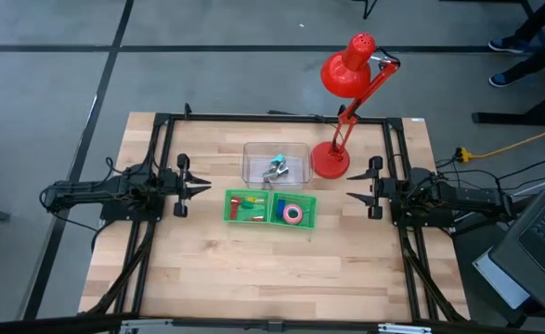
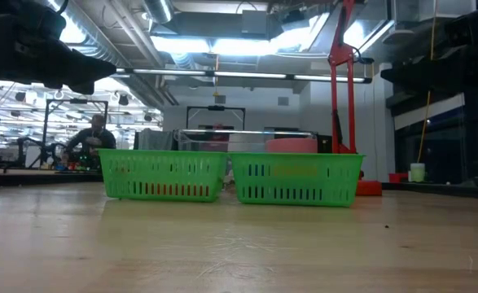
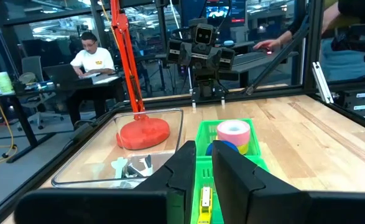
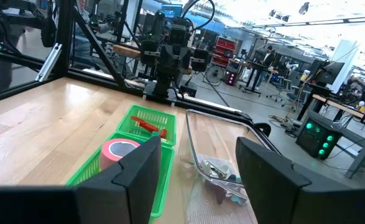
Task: Pick and place Stapler, Stapler remover, tape
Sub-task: Return to Home Position
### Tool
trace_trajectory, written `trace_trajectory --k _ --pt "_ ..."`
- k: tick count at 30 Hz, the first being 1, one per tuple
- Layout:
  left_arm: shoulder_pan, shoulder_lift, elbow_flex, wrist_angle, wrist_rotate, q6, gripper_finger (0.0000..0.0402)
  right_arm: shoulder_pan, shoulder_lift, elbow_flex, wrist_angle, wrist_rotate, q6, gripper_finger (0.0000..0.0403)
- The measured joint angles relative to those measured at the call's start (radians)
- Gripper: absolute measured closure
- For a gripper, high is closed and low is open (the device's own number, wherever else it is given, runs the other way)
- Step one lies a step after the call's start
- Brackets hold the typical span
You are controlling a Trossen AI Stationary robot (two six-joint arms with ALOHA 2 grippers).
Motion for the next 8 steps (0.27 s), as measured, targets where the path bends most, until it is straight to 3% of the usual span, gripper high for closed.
trace_trajectory --k 8 --pt "0.0 0.0 0.0 0.0 0.0 0.0 0.0352 0.0 0.0 0.0 0.0 0.0 0.0 0.0192"
